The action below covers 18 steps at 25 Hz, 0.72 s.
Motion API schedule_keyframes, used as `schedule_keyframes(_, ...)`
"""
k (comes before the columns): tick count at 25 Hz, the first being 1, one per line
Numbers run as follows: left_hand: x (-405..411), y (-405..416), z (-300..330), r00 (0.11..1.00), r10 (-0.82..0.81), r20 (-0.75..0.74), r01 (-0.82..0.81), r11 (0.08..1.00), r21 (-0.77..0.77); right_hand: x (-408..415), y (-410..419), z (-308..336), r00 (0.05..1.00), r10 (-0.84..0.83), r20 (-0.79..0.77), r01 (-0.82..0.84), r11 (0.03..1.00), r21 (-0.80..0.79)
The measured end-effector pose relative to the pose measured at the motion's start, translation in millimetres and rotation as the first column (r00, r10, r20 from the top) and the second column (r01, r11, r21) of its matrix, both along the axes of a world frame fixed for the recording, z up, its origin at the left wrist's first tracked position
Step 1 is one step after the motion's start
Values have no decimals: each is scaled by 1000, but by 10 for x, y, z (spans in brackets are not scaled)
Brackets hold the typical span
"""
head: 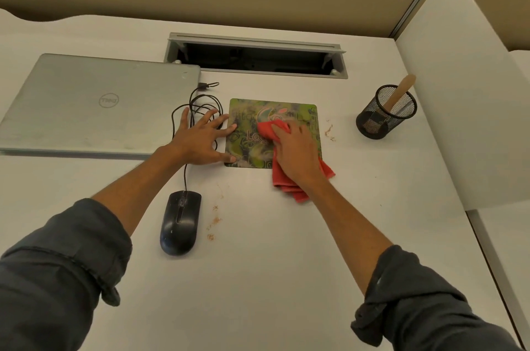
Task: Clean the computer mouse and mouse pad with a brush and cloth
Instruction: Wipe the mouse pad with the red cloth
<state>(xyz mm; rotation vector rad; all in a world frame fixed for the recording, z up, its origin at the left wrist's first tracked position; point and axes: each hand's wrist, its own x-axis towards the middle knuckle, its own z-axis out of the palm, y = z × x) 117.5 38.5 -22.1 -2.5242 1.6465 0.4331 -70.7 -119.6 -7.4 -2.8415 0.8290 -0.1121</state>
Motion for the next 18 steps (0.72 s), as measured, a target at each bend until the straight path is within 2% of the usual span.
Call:
schedule_keyframes(3, -2, 12, -3, 1000, 4, -11, -4, 1000, 2, -245, -187, -57, 982, -188, -9, 188, 982, 11)
schedule_keyframes(7, -3, -8, 1, 1000, 17, -25, -17, 1000, -1, -250, -309, 4, 899, -437, -30, 435, 899, -46)
schedule_keyframes(8, -6, -9, -7, 999, 21, -30, -21, 1000, -3, -166, -233, 40, 904, -428, 2, 428, 903, -31)
schedule_keyframes(9, -5, -13, -14, 999, 22, -30, -22, 1000, -4, -79, -123, 53, 936, -350, 34, 351, 936, -19)
schedule_keyframes(11, 5, -11, -20, 1000, 17, -21, -17, 1000, -2, 6, 127, 30, 998, -59, 37, 59, 998, -2)
schedule_keyframes(12, 8, -10, -23, 1000, 14, -16, -14, 1000, -4, -20, 193, 12, 999, 37, 11, -37, 999, 13)
schedule_keyframes(13, 11, -7, -27, 1000, 12, -13, -12, 1000, -7, -77, 178, -3, 999, 52, -5, -52, 998, 26)
schedule_keyframes(15, 14, 6, -21, 1000, 12, -19, -12, 1000, 1, -269, 22, -39, 993, -118, 13, 118, 992, 44)
schedule_keyframes(18, 7, -11, -6, 999, 15, -29, -15, 1000, 6, -497, -170, 30, 934, -353, -50, 352, 935, -42)
